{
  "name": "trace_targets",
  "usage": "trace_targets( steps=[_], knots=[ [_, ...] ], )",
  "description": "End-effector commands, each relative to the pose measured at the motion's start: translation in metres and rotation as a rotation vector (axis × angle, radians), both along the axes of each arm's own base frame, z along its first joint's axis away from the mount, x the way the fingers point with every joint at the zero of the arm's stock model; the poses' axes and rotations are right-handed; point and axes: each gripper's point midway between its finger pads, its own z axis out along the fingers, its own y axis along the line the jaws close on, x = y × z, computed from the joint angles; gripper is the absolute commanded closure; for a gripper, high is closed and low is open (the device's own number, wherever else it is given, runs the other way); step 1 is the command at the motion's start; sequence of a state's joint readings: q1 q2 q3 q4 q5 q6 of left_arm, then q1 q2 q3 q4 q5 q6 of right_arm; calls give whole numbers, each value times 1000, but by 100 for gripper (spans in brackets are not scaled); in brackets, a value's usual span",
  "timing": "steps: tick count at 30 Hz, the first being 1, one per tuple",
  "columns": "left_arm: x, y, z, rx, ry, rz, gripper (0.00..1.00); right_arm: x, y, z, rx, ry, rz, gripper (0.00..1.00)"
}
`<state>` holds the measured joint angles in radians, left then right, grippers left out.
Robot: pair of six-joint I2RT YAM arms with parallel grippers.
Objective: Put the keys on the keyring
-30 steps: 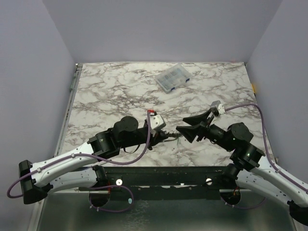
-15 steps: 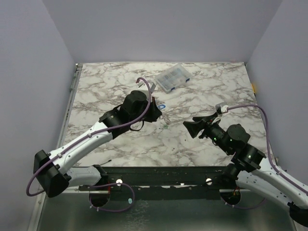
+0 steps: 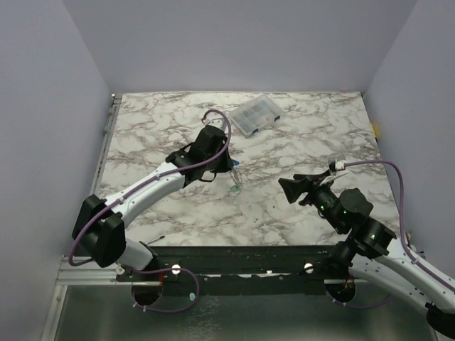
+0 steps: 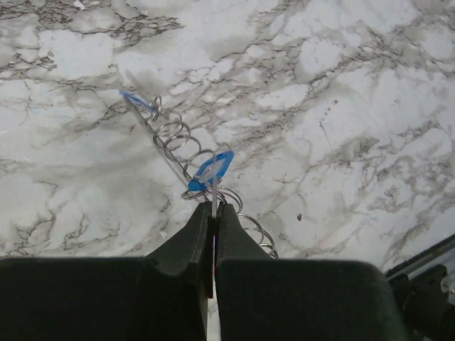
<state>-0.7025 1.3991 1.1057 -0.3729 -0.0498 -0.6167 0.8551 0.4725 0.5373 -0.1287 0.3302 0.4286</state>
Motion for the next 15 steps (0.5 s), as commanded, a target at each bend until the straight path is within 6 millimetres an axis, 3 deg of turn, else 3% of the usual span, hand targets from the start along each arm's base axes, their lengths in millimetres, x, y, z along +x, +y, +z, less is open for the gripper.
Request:
trace_targets(
  steps=[1, 4, 9, 12, 15],
  knots=[
    [40, -2, -2, -26, -25, 93, 100, 2, -8, -16, -19, 29, -42, 34],
    [67, -4, -8, -35, -27, 137, 100, 2, -8, -15, -24, 28, -40, 34],
    [114, -23, 14, -109, -58, 153, 100, 1, -10, -10, -39, 19, -37, 34],
    [120, -40, 30, -203, -60, 128, 100, -1, -12, -9, -40, 23, -38, 34],
    [111, -36, 21, -246, -56, 152, 100, -3, -15, -14, -31, 33, -47, 34]
  ],
)
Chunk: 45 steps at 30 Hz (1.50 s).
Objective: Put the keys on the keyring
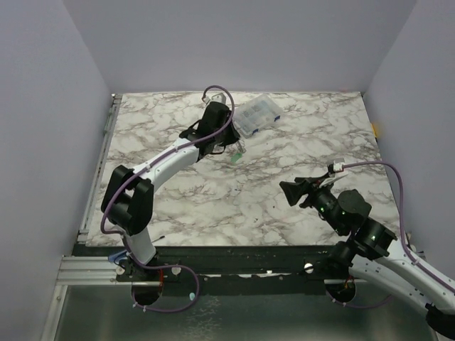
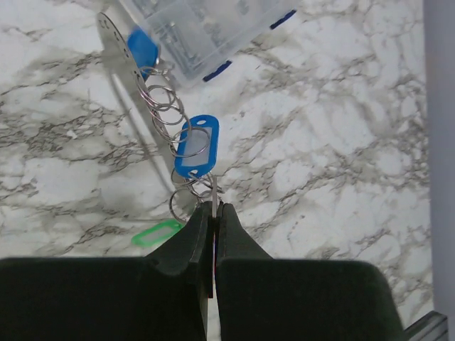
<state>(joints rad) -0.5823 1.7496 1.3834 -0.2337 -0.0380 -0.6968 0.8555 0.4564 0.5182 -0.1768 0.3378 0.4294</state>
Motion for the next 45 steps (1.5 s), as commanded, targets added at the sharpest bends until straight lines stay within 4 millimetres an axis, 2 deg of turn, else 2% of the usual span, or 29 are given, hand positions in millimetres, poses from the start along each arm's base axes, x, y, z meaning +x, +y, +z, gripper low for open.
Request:
trace_targets(
  steps=[1, 3, 9, 11, 14, 20, 23, 25, 27, 29, 30, 31, 32, 36, 40, 45],
  knots=[
    [-5, -5, 14, -129, -51, 27, 100, -1, -11, 0, 10, 4, -40, 34],
    [-17, 7, -14, -98, -24, 41, 100, -2, -11, -4, 16, 9, -39, 34],
    [-70, 36, -111, -14, 111, 9, 100, -2, -10, -12, -9, 20, -35, 34],
    [-81, 46, -131, 18, 147, 17, 100, -1, -9, -11, -14, 17, -32, 33],
    [-93, 55, -144, 46, 176, 13, 100, 0, -6, -8, -23, 18, -26, 34],
    [-108, 64, -149, 64, 192, -1, 99, 3, 1, -11, -19, 37, -12, 34],
    [-115, 72, -151, 86, 195, -2, 94, 3, 3, -15, -20, 50, -9, 34],
    [-119, 79, -151, 108, 190, 8, 86, 4, 4, -18, -28, 57, -10, 33],
    [-120, 87, -147, 129, 172, 27, 67, 5, 3, -20, -43, 62, -17, 34],
    [-120, 96, -141, 158, 149, 52, 41, 6, 1, -22, -60, 63, -28, 33],
    [-119, 104, -135, 172, 132, 81, 26, 7, -1, -23, -70, 63, -34, 34],
    [-119, 113, -130, 192, 119, 117, 7, 8, -2, -23, -78, 62, -39, 34],
    [-117, 119, -122, 200, 93, 144, 2, 8, -3, -23, -84, 60, -45, 34],
    [-113, 137, -79, 197, -13, 220, 1, 12, -4, -23, -101, 49, -57, 33],
    [-111, 156, -24, 183, -137, 298, 1, 16, -5, -18, -107, 21, -74, 32],
    [-113, 178, 40, 269, -334, 277, 1, 31, -17, 6, -53, -57, -185, 28]
  ],
)
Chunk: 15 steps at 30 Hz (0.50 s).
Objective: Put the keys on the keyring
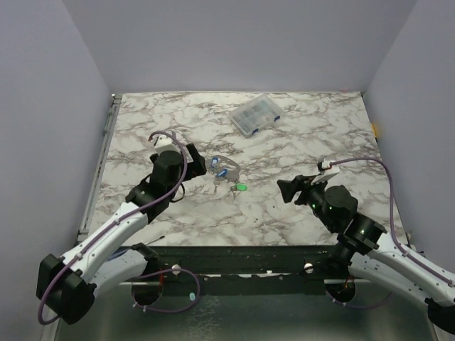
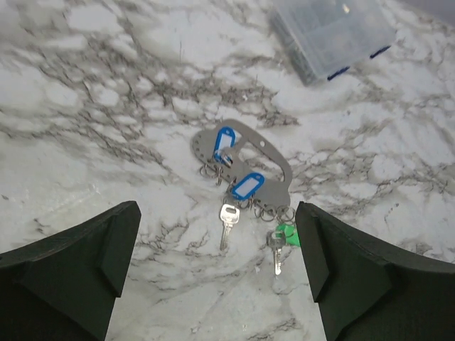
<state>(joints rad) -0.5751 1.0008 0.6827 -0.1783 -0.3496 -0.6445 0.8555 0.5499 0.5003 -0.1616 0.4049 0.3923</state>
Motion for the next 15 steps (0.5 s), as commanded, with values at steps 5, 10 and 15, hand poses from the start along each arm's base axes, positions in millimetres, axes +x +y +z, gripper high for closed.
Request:
trace_targets(
  steps=[5, 10, 15],
  knots=[
    [-2, 65, 106, 352, -335, 62, 1, 21, -29, 71, 60, -146, -196, 20],
    [-31, 54, 123, 199, -635, -46, 1, 26, -40, 74, 133, -176, -284, 0],
    [-62, 78, 132, 145, -824, 16, 1, 30, -33, 62, 214, -149, -298, 0]
  ],
)
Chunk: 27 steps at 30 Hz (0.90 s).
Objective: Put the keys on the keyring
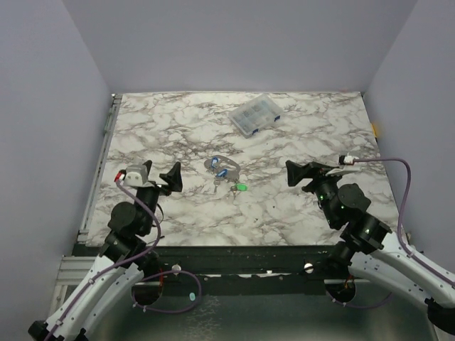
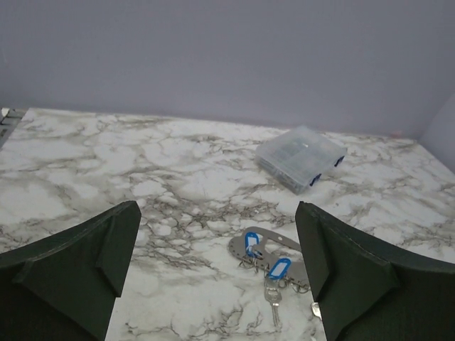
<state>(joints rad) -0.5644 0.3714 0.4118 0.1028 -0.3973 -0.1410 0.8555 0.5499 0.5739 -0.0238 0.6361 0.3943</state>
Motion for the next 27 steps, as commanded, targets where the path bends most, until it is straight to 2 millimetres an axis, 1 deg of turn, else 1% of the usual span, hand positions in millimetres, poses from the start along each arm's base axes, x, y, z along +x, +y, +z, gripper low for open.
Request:
trace_targets(
  steps=[1, 4, 6, 10, 12, 19, 21, 23, 25, 27],
  knots=[
    [-16, 23, 29, -19, -195, 63, 1, 9, -1, -7, 74, 7, -60, 0],
    [-13, 44, 21, 3, -144, 184, 1, 13, 8, -6, 42, 20, -41, 0],
    [-10, 49, 17, 16, -117, 217, 1, 16, 13, -5, 17, 29, -31, 0],
    [-9, 43, 12, 34, -105, 187, 1, 19, 18, -8, -12, 46, -21, 0],
    [-9, 39, 11, 44, -100, 168, 3, 19, 21, -9, -18, 51, -7, 0],
    [-8, 40, 8, 52, -86, 174, 4, 15, 28, -7, -29, 57, 40, 0],
    [-7, 39, 8, 55, -85, 169, 4, 13, 28, -14, -46, 77, 49, 0],
    [-7, 38, 8, 56, -86, 164, 4, 12, 29, -15, -45, 76, 59, 0],
    [-7, 38, 8, 55, -85, 167, 4, 9, 33, -14, -56, 61, 99, 0],
    [-7, 39, 7, 55, -83, 170, 4, 7, 38, -3, -22, 20, 125, 0]
  ],
)
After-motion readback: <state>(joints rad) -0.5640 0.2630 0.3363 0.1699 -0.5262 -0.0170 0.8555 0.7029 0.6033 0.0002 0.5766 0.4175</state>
